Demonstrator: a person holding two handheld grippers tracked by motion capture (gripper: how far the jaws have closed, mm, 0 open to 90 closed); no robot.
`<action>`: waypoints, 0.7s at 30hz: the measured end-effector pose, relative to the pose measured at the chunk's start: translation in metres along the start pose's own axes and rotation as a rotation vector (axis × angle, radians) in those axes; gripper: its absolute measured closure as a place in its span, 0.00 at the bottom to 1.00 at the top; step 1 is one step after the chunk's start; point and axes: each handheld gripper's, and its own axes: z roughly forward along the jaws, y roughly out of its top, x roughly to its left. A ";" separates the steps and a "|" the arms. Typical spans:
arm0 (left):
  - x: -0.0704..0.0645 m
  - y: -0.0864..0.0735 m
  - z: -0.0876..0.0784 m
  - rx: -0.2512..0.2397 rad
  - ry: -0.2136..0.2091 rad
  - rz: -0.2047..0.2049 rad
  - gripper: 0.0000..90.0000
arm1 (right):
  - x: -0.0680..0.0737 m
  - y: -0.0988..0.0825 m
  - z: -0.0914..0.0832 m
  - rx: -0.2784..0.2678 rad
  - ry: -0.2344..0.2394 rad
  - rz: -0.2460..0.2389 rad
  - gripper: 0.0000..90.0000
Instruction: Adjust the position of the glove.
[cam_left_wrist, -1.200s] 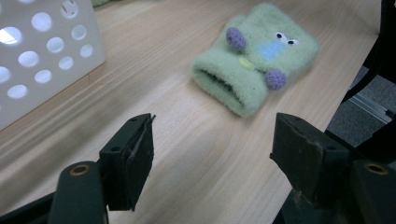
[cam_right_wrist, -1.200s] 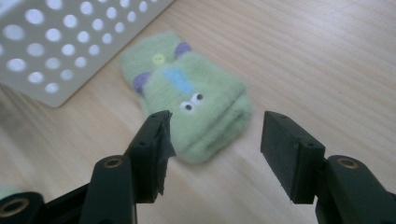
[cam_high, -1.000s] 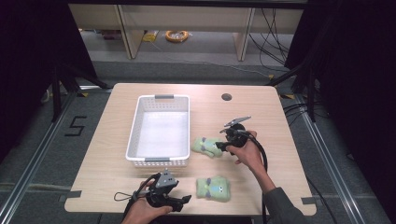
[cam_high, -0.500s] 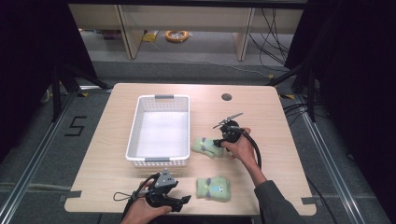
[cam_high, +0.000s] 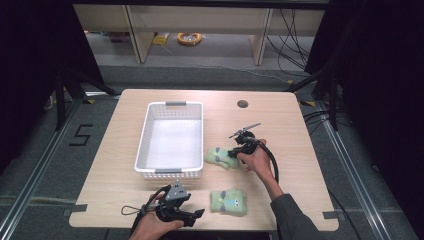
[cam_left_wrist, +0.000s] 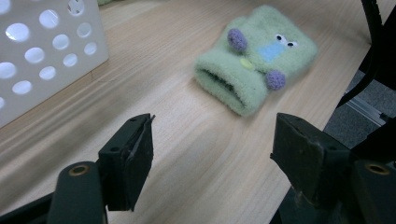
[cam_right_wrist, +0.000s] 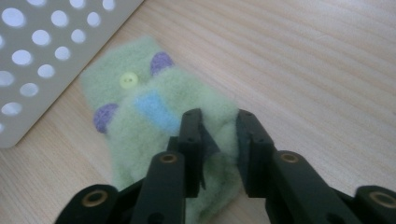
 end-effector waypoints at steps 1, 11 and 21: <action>0.001 0.000 0.000 0.002 -0.002 0.009 0.32 | 0.001 0.000 -0.001 -0.005 0.009 -0.007 0.87; 0.002 0.001 -0.001 -0.009 -0.010 -0.011 0.32 | 0.014 0.007 -0.047 -0.113 0.019 -0.101 0.89; 0.004 0.002 -0.001 -0.009 -0.011 -0.013 0.32 | 0.028 0.010 -0.090 -0.140 0.052 -0.154 0.89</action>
